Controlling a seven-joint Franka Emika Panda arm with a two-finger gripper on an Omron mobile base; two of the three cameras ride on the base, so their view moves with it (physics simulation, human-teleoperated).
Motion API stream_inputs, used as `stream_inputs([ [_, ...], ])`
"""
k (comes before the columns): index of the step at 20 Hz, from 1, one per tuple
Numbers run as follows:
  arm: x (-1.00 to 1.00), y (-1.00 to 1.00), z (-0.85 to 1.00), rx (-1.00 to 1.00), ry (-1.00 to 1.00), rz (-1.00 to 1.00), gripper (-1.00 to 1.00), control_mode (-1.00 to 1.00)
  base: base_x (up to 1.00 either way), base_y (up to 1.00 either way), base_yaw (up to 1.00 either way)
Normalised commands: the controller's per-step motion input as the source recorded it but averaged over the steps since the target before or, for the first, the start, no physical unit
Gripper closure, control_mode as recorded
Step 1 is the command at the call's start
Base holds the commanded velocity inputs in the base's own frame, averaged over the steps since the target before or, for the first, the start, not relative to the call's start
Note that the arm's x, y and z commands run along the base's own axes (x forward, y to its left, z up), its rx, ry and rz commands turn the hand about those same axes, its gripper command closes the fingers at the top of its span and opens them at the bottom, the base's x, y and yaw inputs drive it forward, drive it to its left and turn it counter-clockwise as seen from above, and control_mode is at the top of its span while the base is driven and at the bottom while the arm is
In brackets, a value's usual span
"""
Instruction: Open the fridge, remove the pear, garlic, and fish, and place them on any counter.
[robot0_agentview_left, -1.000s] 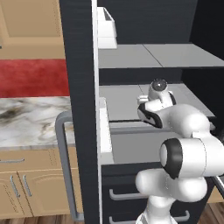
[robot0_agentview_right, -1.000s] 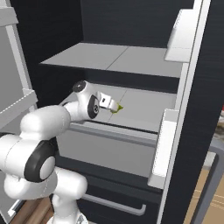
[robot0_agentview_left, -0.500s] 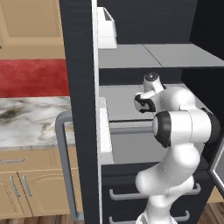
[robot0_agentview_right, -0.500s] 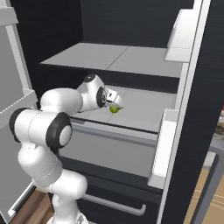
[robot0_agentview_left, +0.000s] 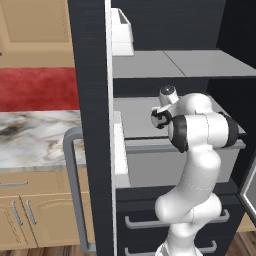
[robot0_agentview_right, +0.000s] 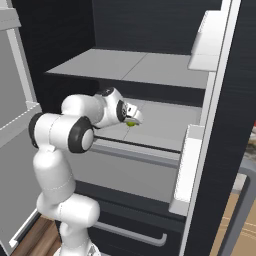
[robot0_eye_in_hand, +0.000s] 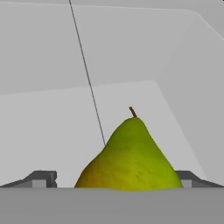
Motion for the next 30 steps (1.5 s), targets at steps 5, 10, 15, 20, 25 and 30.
stream_inputs([
  [5,-0.07,-0.19,-0.35,0.0,0.02,-0.07,1.0,-1.0,0.0,0.0,0.0],
  [10,-0.46,-0.08,-0.16,0.0,-0.03,-0.02,1.0,-1.0,0.0,0.0,0.0],
  [15,-1.0,0.0,0.08,0.0,-0.27,0.0,1.0,-1.0,0.0,0.0,0.0],
  [20,-1.0,0.0,0.64,0.02,-0.36,0.03,1.0,-1.0,0.0,0.0,0.0],
  [25,-1.0,0.0,0.99,0.04,-0.15,0.04,1.0,-1.0,0.0,0.0,0.0],
  [30,-1.0,0.0,1.0,0.04,0.0,0.02,1.0,-1.0,0.0,0.0,0.0],
])
